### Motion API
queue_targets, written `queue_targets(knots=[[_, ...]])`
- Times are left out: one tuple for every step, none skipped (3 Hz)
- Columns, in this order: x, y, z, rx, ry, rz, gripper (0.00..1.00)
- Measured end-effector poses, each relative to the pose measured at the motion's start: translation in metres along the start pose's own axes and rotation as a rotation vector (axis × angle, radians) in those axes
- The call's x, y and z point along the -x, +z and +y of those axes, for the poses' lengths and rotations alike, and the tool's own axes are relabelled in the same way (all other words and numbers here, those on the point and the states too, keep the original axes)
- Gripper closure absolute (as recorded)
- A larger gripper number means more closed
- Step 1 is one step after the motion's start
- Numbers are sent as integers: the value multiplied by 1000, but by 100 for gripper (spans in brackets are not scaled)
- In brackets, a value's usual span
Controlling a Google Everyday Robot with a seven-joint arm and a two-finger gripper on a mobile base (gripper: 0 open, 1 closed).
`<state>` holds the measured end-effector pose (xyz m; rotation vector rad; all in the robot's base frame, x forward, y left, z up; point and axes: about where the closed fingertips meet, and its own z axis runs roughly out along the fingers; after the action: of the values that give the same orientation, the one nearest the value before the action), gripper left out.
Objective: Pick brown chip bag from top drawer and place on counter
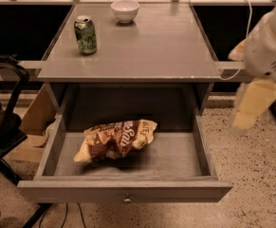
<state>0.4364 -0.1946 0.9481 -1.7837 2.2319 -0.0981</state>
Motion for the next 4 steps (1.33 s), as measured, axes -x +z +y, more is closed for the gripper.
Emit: queue_targets(knots=[[39,62,27,58,-65,36,0],[121,184,64,167,-165,93,0],[121,183,64,166,-161,94,0],[134,196,59,167,-182,86,0]])
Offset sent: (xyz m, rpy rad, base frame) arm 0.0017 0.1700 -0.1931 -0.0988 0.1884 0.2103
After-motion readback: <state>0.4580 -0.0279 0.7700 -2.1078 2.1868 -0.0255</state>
